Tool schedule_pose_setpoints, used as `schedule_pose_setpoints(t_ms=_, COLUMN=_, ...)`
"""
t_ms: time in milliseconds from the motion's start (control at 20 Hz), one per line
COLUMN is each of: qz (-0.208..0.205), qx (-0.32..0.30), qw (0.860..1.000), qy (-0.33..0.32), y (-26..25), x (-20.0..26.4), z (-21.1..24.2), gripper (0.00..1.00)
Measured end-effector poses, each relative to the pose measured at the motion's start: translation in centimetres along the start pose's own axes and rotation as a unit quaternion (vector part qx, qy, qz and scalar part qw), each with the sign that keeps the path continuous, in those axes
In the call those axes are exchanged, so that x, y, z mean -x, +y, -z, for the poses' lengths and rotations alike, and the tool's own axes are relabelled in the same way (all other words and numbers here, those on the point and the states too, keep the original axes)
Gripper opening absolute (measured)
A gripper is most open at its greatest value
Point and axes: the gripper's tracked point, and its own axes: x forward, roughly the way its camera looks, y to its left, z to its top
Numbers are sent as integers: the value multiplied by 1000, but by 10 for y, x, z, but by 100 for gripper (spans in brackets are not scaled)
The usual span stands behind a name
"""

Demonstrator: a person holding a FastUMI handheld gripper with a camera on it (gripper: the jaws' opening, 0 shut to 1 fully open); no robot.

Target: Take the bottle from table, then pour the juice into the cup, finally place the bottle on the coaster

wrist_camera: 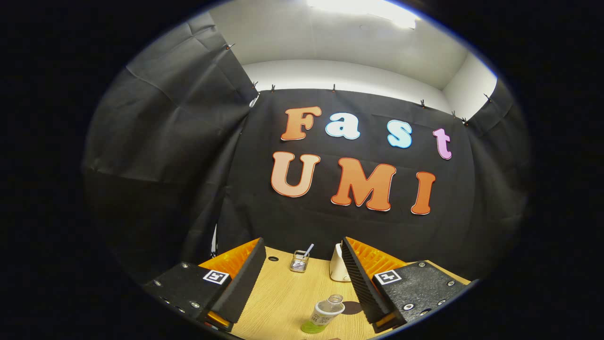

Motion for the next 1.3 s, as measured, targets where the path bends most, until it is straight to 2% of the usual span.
schedule_pose_setpoints(t_ms=350, qz=-1, qx=-2, qw=1000, qy=5, y=0, x=-2, z=5, gripper=96)
schedule_pose_setpoints(t_ms=750, qz=16, qx=-20, qw=999, qy=33, y=-1, x=-5, z=39, gripper=96)
schedule_pose_setpoints(t_ms=950, qz=28, qx=-41, qw=996, qy=70, y=-5, x=-2, z=84, gripper=96)
schedule_pose_setpoints(t_ms=1300, qz=82, qx=-66, qw=988, qy=112, y=-24, x=3, z=168, gripper=95)
